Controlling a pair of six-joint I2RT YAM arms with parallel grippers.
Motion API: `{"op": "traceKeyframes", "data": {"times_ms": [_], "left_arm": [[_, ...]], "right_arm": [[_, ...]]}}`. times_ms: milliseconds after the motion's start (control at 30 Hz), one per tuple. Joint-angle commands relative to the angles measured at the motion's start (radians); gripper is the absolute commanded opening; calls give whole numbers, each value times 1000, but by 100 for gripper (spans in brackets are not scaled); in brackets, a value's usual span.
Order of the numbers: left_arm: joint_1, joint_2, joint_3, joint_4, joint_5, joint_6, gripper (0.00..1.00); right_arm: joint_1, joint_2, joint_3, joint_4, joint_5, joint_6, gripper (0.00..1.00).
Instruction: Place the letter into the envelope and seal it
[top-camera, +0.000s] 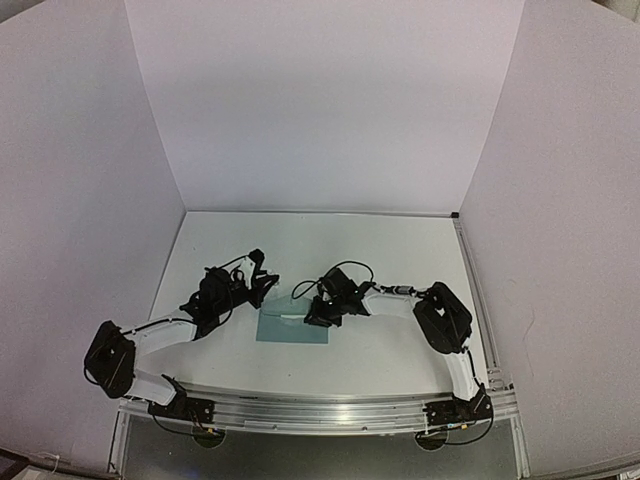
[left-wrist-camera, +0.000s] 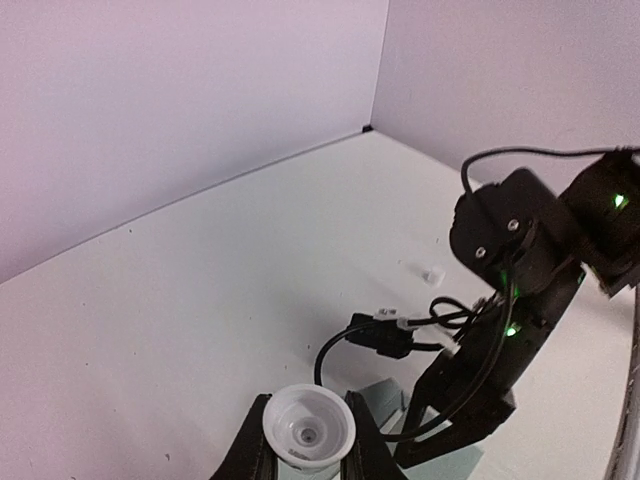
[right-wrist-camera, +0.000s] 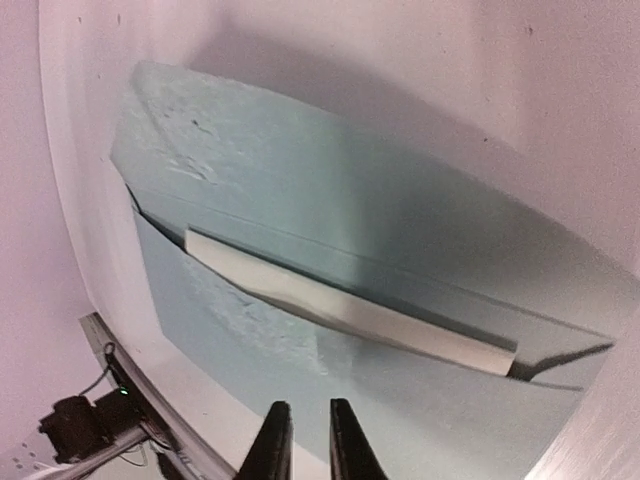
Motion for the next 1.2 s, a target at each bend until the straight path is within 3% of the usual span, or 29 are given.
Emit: {"op": "traceKeyframes", "data": {"times_ms": [0,67,200,400,533,733,900,1167], "left_arm": [[42,-104,80,-83,68,-168,0],[69,-117,113,-48,90,-241,0],[85,-123,161,86,139,-359,0],[93,-94,200,366,294,-490,0],[93,-54,256,479,284,-588,0],[92,-32,283,510,266,-635,0],[92,-25,289,514,261,-643,0],[91,-29,292,511,262,-633,0]], "right_arm": [[-23,-175,76,-19,-43,-7,62],[-35,-236,74,-16,-33,-5,85],[-44,-324,114,74,-53,-2,89],[-45,-363,65,519,-83,138,89],[-46,-308,135,613,-120,199,85],[-46,-247,189,824,-219,299,64],[-45,-216,184,1001,-270,373,62],[-31,-165,256,1041,-314,411,56]]}}
